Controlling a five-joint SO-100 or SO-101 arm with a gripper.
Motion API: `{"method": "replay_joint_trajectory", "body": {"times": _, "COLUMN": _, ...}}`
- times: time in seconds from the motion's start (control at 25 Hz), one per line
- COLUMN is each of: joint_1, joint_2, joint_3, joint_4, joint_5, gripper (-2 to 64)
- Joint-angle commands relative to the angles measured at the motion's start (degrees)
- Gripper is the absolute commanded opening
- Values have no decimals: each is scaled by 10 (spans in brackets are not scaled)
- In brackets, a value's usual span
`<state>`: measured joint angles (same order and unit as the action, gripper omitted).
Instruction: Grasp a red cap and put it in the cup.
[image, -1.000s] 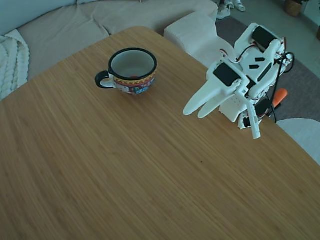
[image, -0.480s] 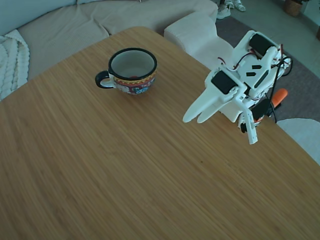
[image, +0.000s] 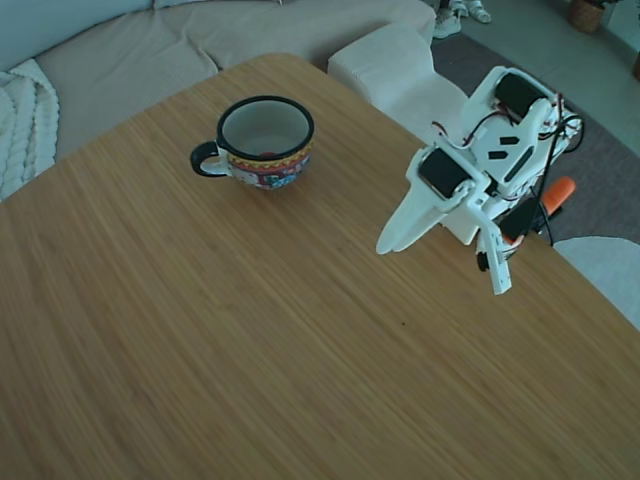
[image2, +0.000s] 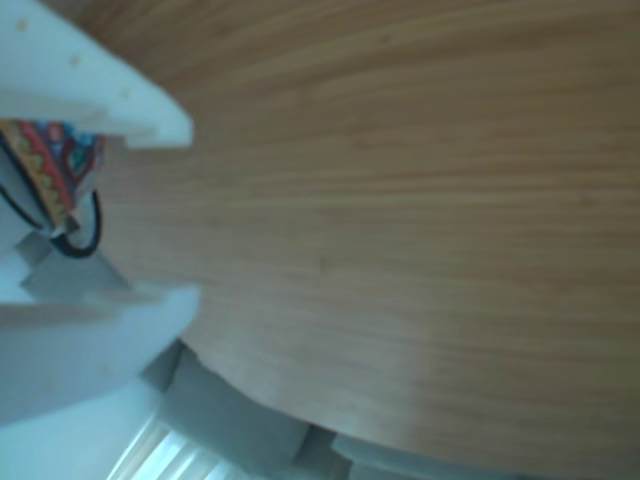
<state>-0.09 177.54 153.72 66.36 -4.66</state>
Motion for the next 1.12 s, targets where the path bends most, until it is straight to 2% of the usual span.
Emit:
{"method": "replay_joint_trajectory", "body": {"times": 0.0, "joint_1": 1, "joint_2": 4, "joint_3": -7, "joint_4": -11, "joint_5": 1, "gripper": 92}}
{"method": "replay_joint_trajectory", "body": {"times": 0.24, "joint_1": 0, "joint_2": 4, "joint_3": -7, "joint_4": -14, "joint_5": 2, "gripper": 8}}
{"method": "replay_joint_trajectory", "body": {"times": 0.4, "joint_1": 0, "joint_2": 4, "joint_3": -1, "joint_4": -18, "joint_5": 7, "gripper": 9}}
{"method": "replay_joint_trajectory", "body": {"times": 0.52, "joint_1": 0, "joint_2": 4, "joint_3": 23, "joint_4": -47, "joint_5": 28, "gripper": 9}}
{"method": "replay_joint_trajectory", "body": {"times": 0.8, "joint_1": -2, "joint_2": 4, "joint_3": 42, "joint_4": -60, "joint_5": 27, "gripper": 9}}
{"method": "replay_joint_trajectory", "body": {"times": 0.92, "joint_1": -27, "joint_2": 4, "joint_3": 71, "joint_4": -91, "joint_5": 24, "gripper": 9}}
{"method": "replay_joint_trajectory", "body": {"times": 1.08, "joint_1": -42, "joint_2": 4, "joint_3": 73, "joint_4": -97, "joint_5": 24, "gripper": 9}}
